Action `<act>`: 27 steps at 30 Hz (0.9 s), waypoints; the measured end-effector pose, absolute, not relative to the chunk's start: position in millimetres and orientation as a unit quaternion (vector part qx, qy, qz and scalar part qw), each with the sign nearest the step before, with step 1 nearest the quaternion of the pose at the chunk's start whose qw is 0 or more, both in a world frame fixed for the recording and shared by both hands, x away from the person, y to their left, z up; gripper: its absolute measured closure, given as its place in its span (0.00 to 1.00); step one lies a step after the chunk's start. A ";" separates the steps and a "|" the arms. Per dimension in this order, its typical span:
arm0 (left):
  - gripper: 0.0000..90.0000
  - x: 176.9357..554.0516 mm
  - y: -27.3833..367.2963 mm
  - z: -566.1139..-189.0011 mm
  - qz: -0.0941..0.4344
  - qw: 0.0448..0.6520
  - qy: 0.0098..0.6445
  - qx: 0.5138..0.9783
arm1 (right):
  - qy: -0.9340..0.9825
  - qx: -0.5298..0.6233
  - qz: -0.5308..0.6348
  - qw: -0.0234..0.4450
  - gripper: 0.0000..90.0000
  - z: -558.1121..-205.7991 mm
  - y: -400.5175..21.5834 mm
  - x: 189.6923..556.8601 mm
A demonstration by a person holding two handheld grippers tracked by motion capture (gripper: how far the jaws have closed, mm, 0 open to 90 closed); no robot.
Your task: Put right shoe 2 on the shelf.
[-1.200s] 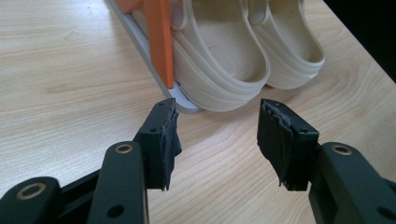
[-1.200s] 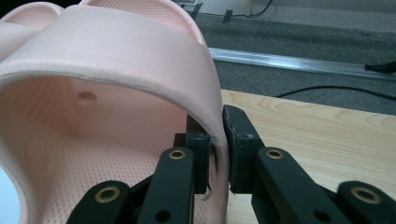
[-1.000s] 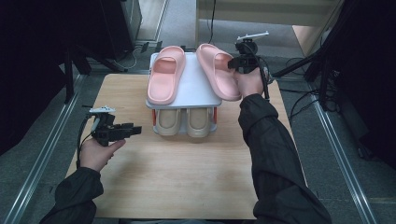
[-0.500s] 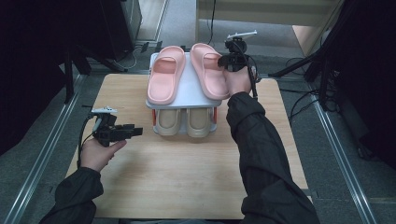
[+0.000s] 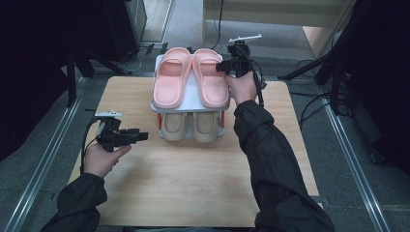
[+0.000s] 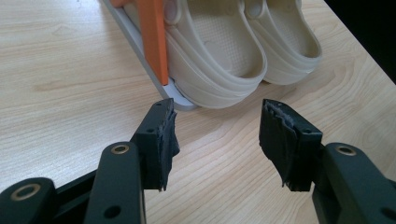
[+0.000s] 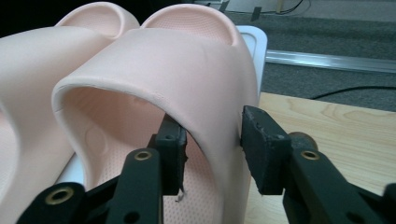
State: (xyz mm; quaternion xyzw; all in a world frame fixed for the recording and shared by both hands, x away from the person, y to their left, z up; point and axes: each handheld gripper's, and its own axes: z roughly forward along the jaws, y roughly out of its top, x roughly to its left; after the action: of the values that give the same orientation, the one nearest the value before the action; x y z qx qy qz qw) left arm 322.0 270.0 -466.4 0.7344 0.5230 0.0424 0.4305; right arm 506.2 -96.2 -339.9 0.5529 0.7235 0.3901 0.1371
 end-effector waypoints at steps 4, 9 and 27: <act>0.51 322.5 270.7 -466.6 0.041 0.430 0.524 0.734 | 0.727 0.543 0.400 0.127 0.65 -338.4 -94.3 503.7; 0.51 322.7 271.5 -466.8 0.041 0.429 0.524 0.735 | 0.732 0.528 0.410 0.129 0.62 -336.6 -89.7 500.5; 0.51 327.3 266.1 -467.5 0.038 0.429 0.519 0.738 | 0.737 0.497 0.439 0.130 0.58 -341.7 -82.6 493.6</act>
State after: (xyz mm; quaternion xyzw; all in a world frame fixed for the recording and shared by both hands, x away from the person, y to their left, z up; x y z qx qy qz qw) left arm 327.3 266.1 -467.5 0.7384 0.5190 0.0380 0.4289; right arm 493.6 -82.6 -341.7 0.4968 0.7373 0.4390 0.1298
